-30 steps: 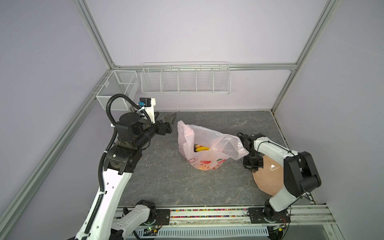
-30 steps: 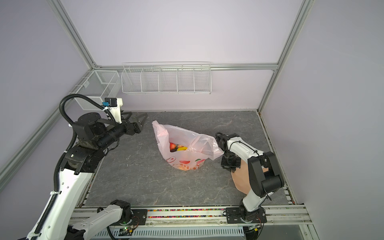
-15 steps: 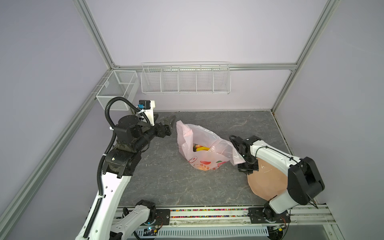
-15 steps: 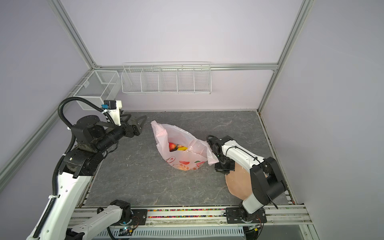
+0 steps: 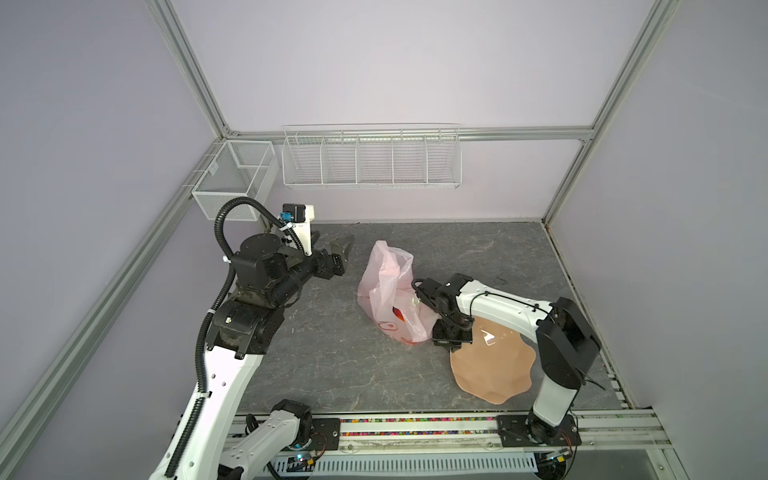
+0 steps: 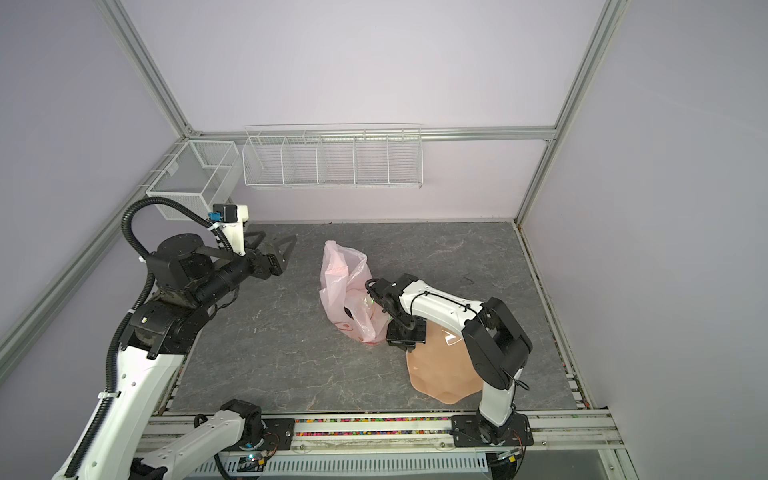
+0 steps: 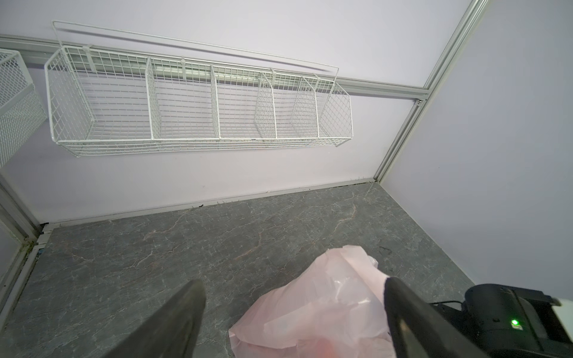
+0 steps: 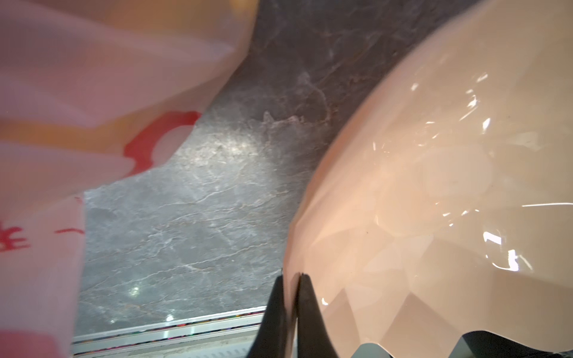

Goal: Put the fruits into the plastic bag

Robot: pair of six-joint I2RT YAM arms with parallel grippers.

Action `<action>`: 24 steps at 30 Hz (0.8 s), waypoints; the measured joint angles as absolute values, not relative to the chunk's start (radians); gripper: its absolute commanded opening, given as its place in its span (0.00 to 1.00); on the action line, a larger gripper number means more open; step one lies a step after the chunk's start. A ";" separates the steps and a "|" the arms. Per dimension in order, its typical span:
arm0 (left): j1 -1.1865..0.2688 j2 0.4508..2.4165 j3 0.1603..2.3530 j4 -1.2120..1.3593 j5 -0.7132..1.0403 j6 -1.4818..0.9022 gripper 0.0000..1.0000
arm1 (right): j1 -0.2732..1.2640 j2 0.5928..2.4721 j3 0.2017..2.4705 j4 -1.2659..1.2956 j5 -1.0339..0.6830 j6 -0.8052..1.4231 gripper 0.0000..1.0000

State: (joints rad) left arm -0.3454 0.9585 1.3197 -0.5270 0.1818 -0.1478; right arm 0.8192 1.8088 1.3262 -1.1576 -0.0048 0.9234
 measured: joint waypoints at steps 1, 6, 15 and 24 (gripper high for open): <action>-0.347 0.955 1.319 -0.529 0.181 -0.147 0.90 | 0.820 1.809 1.326 -1.158 -0.007 0.928 0.09; -0.348 0.945 1.318 -0.532 0.180 -0.145 0.90 | 0.820 1.809 1.323 -1.093 -0.049 0.937 0.47; -0.349 0.944 1.311 -0.533 0.181 -0.145 0.90 | 0.751 1.787 1.325 -1.065 -0.056 0.899 0.66; -0.361 0.939 1.258 -0.533 0.204 -0.149 0.90 | 0.606 1.624 1.324 -1.154 0.005 0.822 0.67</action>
State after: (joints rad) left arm -0.3607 0.9386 1.2579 -0.5331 0.2043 -0.1486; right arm 0.6064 1.6241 1.3239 -1.1542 0.0048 0.8223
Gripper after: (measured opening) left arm 0.898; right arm 0.669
